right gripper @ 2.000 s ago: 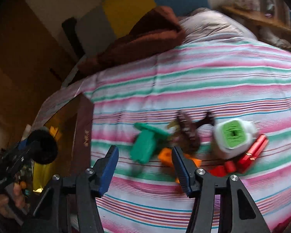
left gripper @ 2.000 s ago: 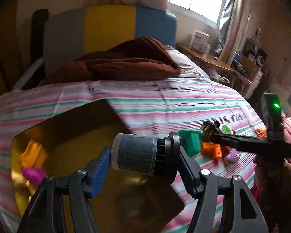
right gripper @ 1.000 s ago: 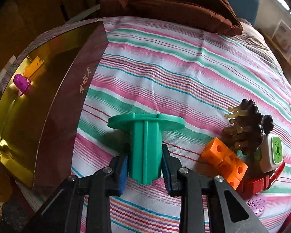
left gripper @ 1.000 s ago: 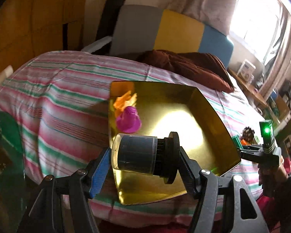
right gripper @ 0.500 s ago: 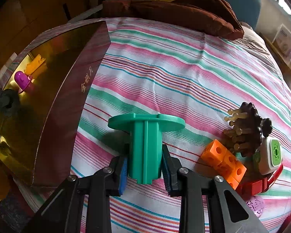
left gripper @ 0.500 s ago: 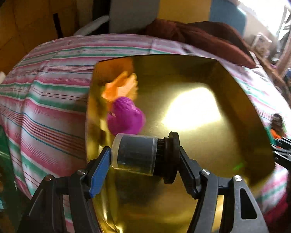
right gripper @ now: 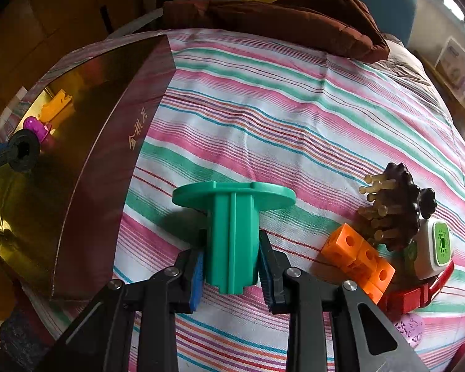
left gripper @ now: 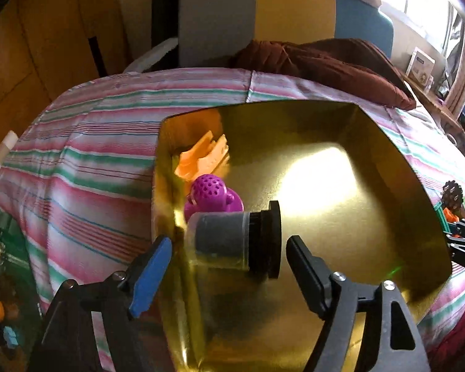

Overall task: Organize rigid objects
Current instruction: 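Place the grey cylinder in the tray with the left tool while the right grasps the green stand, then carry the green spool stand into the gold tray and open the right tool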

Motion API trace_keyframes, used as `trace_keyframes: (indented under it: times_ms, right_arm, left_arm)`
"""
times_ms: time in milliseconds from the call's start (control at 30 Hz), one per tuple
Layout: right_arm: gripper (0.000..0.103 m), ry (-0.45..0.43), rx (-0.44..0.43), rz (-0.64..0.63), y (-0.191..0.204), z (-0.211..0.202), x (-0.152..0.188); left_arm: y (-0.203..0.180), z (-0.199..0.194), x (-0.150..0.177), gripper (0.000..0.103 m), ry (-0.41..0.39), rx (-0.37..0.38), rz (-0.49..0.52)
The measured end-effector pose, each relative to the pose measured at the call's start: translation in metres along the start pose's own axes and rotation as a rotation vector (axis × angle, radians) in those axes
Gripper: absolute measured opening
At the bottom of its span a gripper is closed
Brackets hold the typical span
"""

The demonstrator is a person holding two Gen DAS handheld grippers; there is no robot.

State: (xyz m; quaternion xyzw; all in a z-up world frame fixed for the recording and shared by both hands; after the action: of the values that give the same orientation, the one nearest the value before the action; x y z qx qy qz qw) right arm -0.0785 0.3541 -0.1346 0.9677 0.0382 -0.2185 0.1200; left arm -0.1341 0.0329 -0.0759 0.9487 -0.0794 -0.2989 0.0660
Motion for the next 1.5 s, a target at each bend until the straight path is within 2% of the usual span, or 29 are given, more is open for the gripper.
trace_keyframes:
  times_ms: [267, 533, 700, 900, 1167, 1267, 1367, 1500]
  right_arm:
    - [0.03, -0.007, 0.024, -0.023, 0.003, 0.001, 0.0]
    - [0.03, -0.028, 0.027, -0.025, 0.003, 0.001, 0.003]
    - [0.03, -0.034, 0.039, -0.019, 0.004, 0.001, 0.003]
    - [0.03, -0.048, 0.093, 0.017, 0.005, -0.005, 0.003]
    - [0.03, -0.172, 0.113, 0.054, 0.013, -0.05, -0.006]
    - [0.03, -0.225, 0.08, 0.029, 0.032, -0.068, -0.014]
    - [0.03, -0.253, -0.008, -0.027, 0.064, -0.077, -0.026]
    - [0.03, -0.221, -0.109, -0.129, 0.118, -0.064, -0.034]
  left_arm:
    - [0.027, -0.064, 0.024, 0.078, -0.127, -0.021, -0.102]
    - [0.036, -0.097, 0.043, 0.078, -0.172, -0.016, -0.133]
    - [0.04, -0.102, 0.05, 0.078, -0.178, -0.014, -0.149]
    - [0.05, -0.101, 0.053, 0.078, -0.188, -0.03, -0.172]
    - [0.059, -0.097, 0.057, 0.078, -0.179, -0.007, -0.196]
    - [0.062, -0.093, 0.06, 0.078, -0.166, 0.004, -0.206]
    - [0.068, -0.088, 0.061, 0.076, -0.147, 0.021, -0.233]
    - [0.084, -0.083, 0.065, 0.073, -0.13, 0.015, -0.285]
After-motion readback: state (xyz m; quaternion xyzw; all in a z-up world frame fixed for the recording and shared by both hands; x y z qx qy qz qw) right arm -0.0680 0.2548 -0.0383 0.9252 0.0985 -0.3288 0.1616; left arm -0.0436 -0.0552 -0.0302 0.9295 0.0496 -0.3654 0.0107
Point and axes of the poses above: each gripper's, at about its wrist camera, not at the fingertips, and z roughly the way its jaws point, y to its left, x to its underside, the point moved 1 cm from there along z, roughly the way its jaws point, and after that the axes turned 12 degrees about -x, right-handed, at the moved point
